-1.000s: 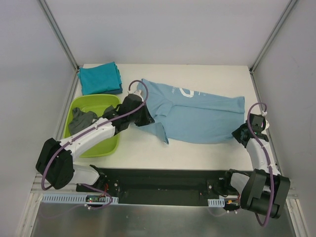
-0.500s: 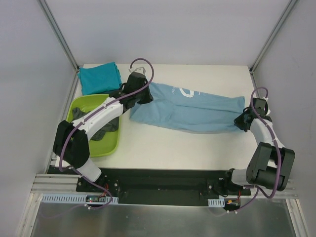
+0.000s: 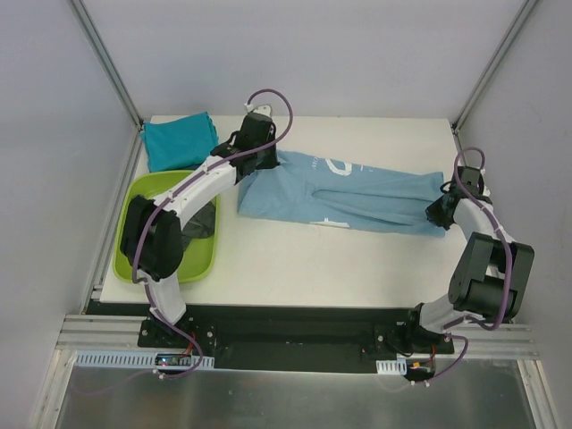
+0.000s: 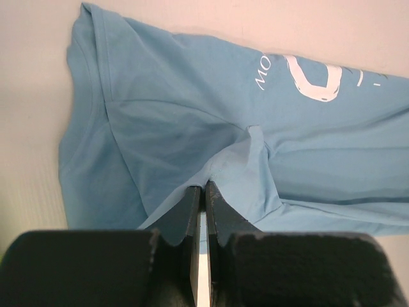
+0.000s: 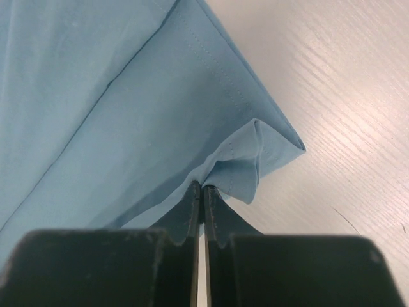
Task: Fold and stack the t-shirts
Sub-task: Fold the other side of the tshirt into a rectangle
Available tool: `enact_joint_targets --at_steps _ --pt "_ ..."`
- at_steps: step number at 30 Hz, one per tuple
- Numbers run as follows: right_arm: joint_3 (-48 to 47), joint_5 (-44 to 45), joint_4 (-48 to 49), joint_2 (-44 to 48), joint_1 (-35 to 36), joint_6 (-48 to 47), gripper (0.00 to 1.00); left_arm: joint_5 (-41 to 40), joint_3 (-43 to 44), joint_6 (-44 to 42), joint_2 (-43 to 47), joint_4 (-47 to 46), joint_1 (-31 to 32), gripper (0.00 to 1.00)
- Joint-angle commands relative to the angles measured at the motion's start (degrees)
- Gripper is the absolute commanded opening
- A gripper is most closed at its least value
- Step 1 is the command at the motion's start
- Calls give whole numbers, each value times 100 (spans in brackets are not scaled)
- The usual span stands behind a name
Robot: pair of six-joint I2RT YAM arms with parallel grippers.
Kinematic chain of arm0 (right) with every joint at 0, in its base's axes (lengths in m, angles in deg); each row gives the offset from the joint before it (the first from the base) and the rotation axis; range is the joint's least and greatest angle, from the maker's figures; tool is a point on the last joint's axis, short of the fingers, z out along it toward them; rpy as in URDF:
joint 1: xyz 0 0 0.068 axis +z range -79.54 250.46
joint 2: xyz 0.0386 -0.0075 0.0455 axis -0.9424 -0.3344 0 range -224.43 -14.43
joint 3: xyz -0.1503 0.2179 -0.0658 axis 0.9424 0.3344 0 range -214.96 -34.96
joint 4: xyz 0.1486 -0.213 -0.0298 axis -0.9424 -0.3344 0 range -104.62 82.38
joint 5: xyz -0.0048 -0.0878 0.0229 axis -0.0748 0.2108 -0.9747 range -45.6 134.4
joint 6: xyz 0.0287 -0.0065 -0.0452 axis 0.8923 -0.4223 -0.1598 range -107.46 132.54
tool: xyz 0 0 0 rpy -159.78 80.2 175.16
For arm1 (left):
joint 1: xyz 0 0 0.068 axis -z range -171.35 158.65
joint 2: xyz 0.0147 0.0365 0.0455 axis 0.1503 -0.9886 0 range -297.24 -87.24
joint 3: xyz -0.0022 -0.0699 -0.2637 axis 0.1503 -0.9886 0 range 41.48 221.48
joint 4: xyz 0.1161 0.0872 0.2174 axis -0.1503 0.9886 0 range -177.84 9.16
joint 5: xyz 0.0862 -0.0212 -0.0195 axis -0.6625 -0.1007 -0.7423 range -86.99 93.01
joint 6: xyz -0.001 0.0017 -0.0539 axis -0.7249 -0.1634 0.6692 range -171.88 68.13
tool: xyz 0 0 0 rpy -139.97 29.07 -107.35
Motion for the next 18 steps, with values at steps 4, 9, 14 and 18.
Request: enact_joint_targets --at_steps 4,9,14,18 --pt "-493 147 -93 -362 -24 -6 0 -292 550 -647 -264 -115 -51 0" --pt "-677 182 -49 -599 -24 -15 1 -284 813 -858 -545 -273 -86 0" --pt "-1019 287 22 -1047 -24 3 4 -468 1261 -990 -1080 -273 -165 0" --pt "-1511 340 -13 -1574 -24 -50 11 -1039 1849 -1095 -1818 -264 -262 10"
